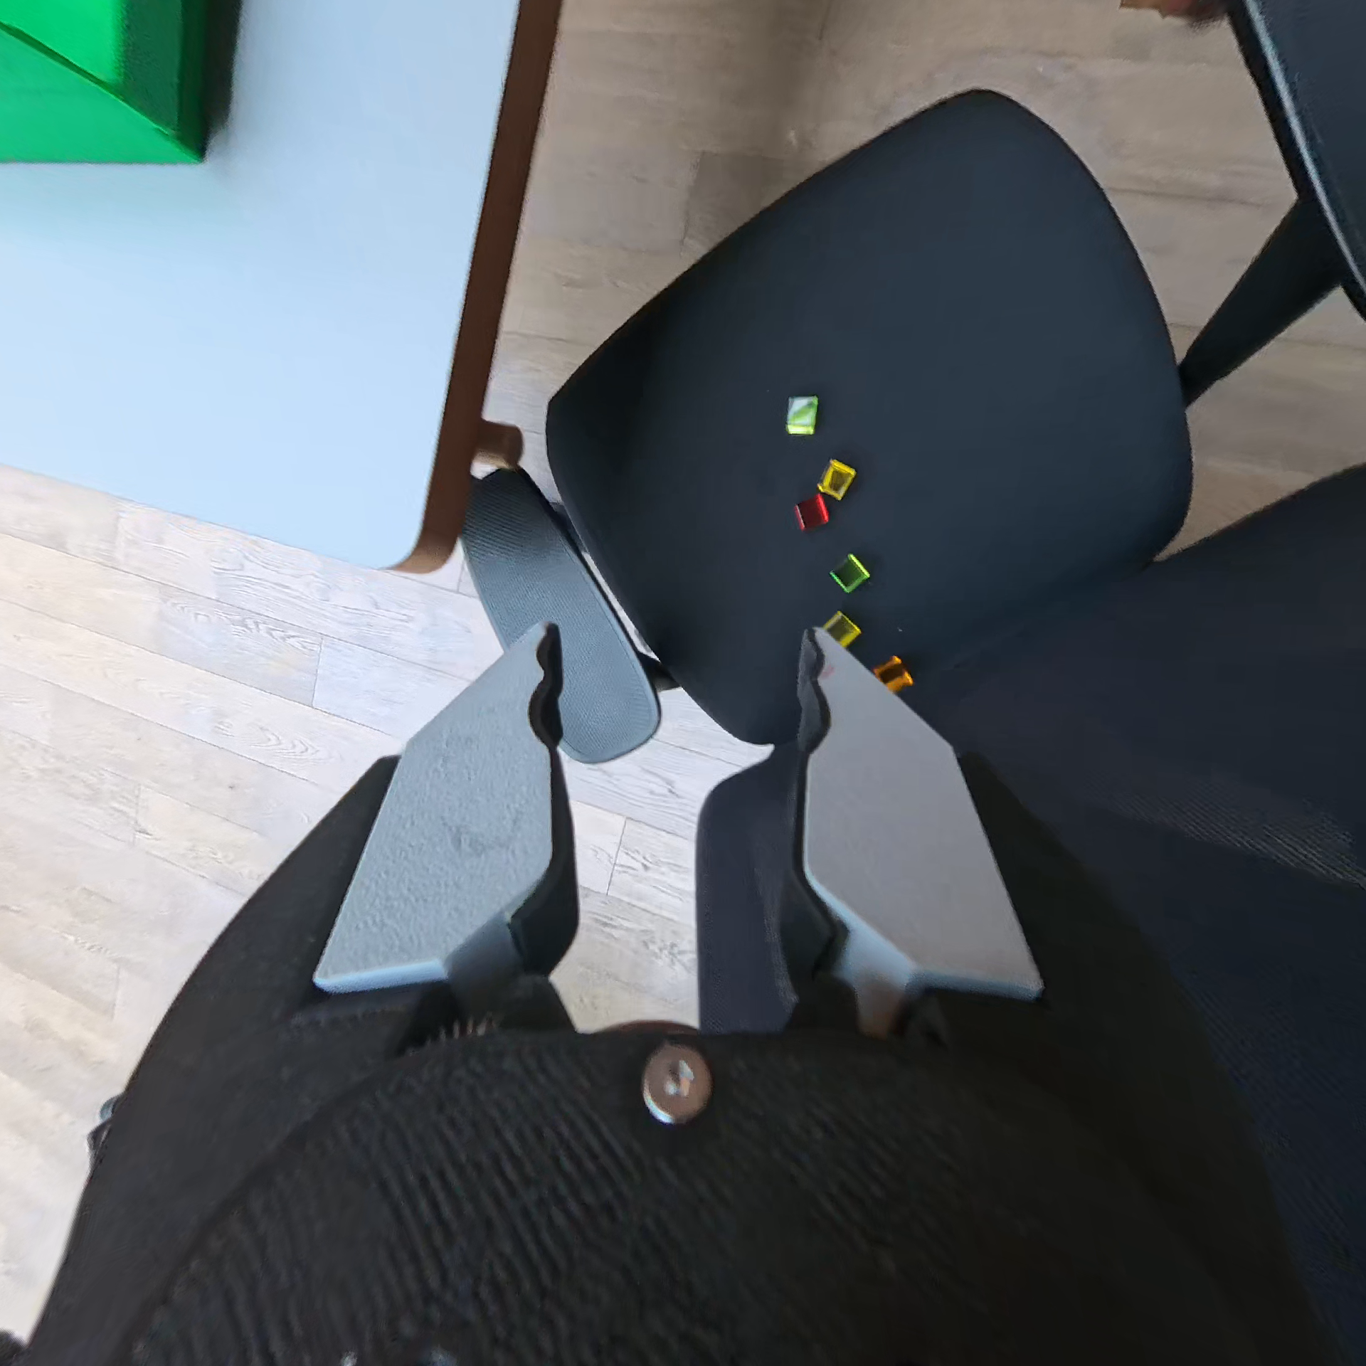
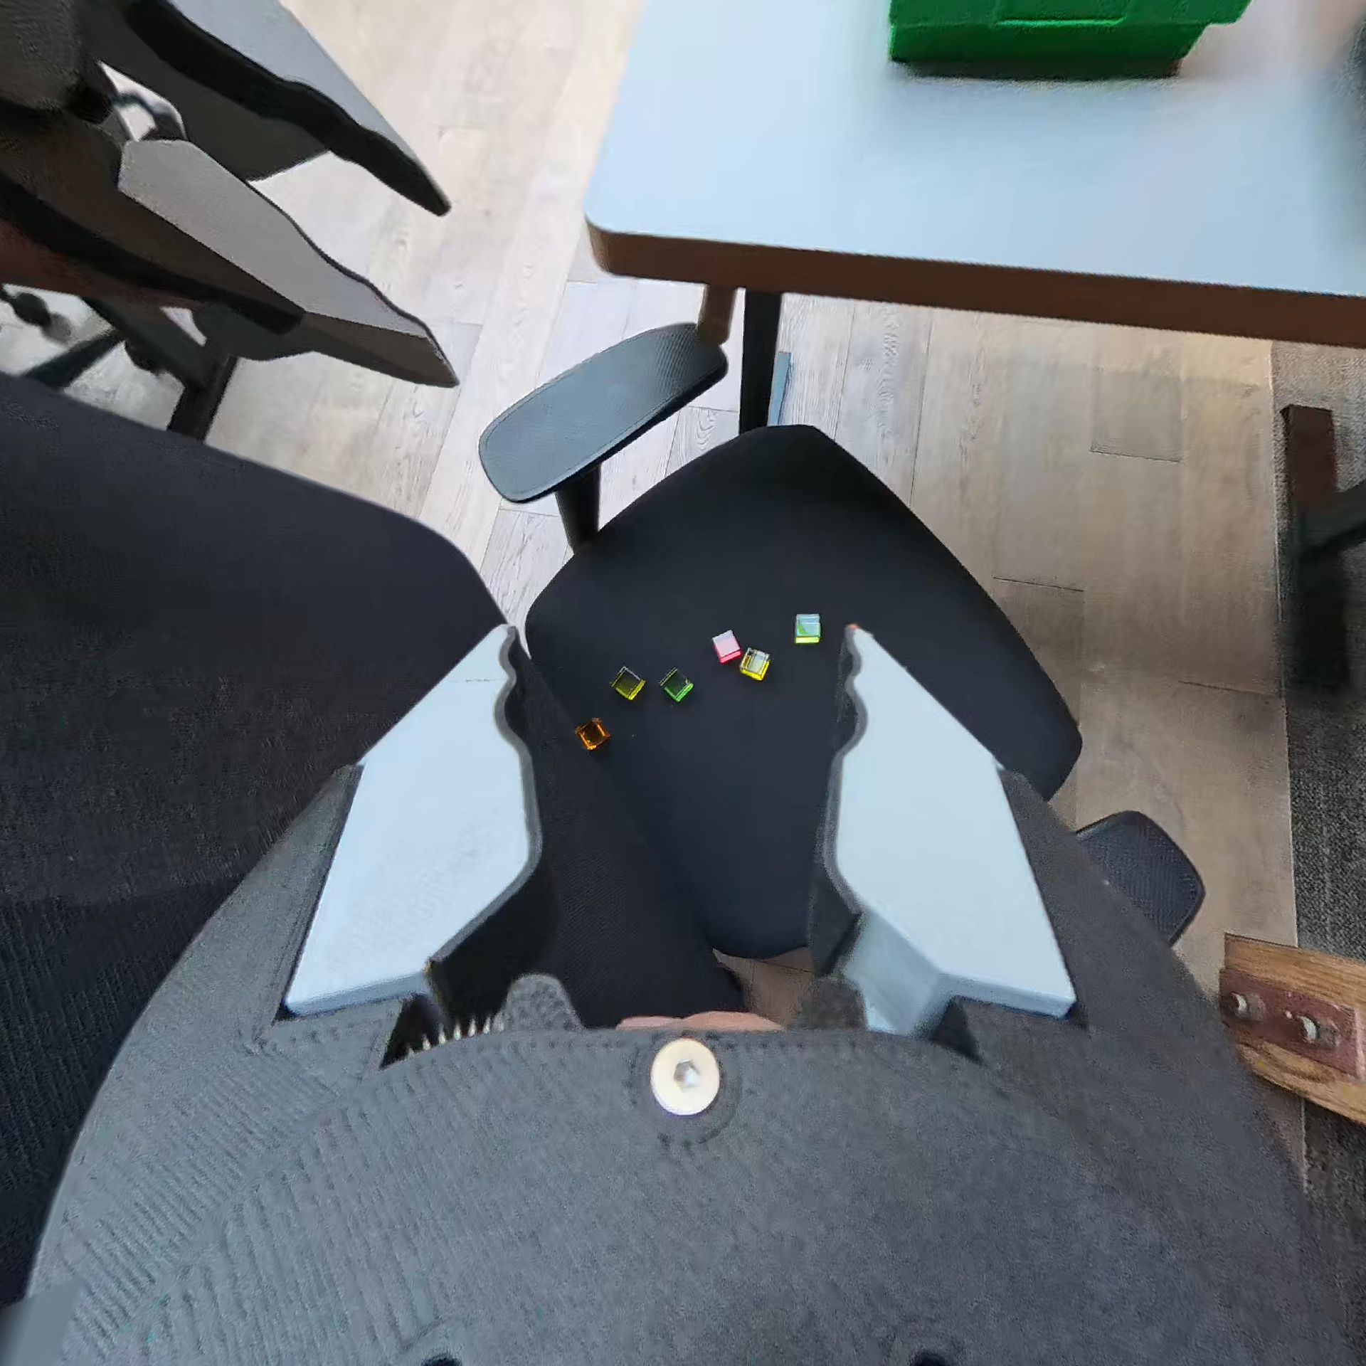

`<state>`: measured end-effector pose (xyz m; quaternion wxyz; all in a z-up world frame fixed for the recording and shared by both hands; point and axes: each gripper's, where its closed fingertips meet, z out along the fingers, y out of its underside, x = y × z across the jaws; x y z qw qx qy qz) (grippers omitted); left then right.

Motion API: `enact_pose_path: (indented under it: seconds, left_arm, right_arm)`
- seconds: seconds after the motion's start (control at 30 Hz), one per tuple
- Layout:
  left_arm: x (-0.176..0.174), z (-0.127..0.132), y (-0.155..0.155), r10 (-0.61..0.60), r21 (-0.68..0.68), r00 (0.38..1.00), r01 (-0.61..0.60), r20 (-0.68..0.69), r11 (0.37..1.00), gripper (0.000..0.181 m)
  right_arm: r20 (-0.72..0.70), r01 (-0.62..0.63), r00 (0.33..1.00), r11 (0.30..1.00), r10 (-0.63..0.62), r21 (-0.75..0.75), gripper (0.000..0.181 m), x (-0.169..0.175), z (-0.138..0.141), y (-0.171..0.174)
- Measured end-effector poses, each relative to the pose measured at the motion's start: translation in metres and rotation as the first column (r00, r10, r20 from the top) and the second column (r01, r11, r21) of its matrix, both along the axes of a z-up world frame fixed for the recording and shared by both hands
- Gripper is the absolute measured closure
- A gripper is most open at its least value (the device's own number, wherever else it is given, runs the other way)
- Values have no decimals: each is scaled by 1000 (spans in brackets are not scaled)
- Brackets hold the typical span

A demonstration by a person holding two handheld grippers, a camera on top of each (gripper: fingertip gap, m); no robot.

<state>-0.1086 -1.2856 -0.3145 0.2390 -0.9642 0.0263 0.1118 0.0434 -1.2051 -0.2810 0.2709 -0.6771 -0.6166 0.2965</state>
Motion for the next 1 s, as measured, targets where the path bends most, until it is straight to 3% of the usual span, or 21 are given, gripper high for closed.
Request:
enact_pose_path:
  seconds: [0.13,0.3,0.43,0.53,0.6,0.63,0.77,0.83,0.93,1.0]
  left_arm:
    - [32,-18,-21,3,-70,997,2,77,998,120]
    - [60,-40,-34,3,-151,986,22,166,988,137]
    - [89,-45,-25,-56,-149,973,91,225,985,181]
    - [100,-45,-18,-103,-175,970,143,219,974,181]
    - [100,-34,-5,-175,-161,963,209,206,964,181]
    - [95,-29,0,-207,-165,962,236,176,958,181]
    - [94,-25,6,-279,-216,925,337,259,916,181]
    - [98,-22,8,-319,-174,905,375,283,910,181]
    - [106,-21,11,-357,-88,893,393,274,915,181]
    - [114,-20,5,-364,-103,884,408,293,907,181]
  right_arm:
    - [-17,-15,1000,1000,15,13,100,15,-14,-3]
    - [-147,72,987,997,-70,12,112,28,-12,20]
    - [-164,24,986,996,-9,90,112,41,-6,24]
    - [-132,-30,990,990,48,138,112,51,2,25]
    - [-74,-69,994,985,82,160,98,56,4,28]
    - [-52,-59,996,981,70,187,101,57,7,36]
    - [10,59,998,975,-62,215,104,60,21,57]
    - [43,133,988,968,-146,213,101,60,31,59]
    - [72,222,969,960,-237,172,97,52,35,47]
    - [83,247,961,954,-263,169,99,45,25,38]
